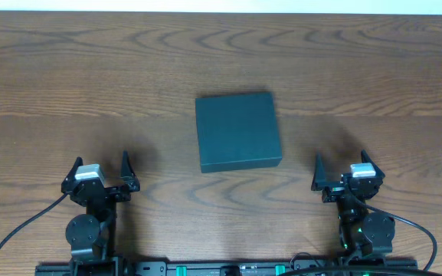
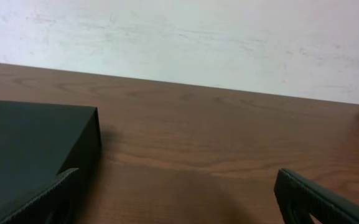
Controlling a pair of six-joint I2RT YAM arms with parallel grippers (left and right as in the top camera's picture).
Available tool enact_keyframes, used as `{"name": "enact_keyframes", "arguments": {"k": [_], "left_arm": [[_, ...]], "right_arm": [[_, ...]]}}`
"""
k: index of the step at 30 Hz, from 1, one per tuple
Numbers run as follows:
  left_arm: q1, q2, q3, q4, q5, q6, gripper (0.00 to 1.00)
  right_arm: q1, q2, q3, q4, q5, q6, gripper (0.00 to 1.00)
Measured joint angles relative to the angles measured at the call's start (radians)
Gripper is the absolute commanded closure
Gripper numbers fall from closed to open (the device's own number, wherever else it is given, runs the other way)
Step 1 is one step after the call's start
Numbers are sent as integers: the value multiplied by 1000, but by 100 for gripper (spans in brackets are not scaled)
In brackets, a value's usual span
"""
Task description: Pack container
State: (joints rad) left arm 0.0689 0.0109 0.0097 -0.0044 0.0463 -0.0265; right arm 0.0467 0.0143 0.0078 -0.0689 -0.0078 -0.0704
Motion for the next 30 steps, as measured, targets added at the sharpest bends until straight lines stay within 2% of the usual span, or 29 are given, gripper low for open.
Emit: {"name": "enact_keyframes", "arguments": {"k": [8,30], "left_arm": [[0,0,3,-14,7,55,2],[0,0,4,-15,7,61,1]], "right_arm": [[0,0,0,0,0,0,1],[0,0,0,0,0,0,1]]}}
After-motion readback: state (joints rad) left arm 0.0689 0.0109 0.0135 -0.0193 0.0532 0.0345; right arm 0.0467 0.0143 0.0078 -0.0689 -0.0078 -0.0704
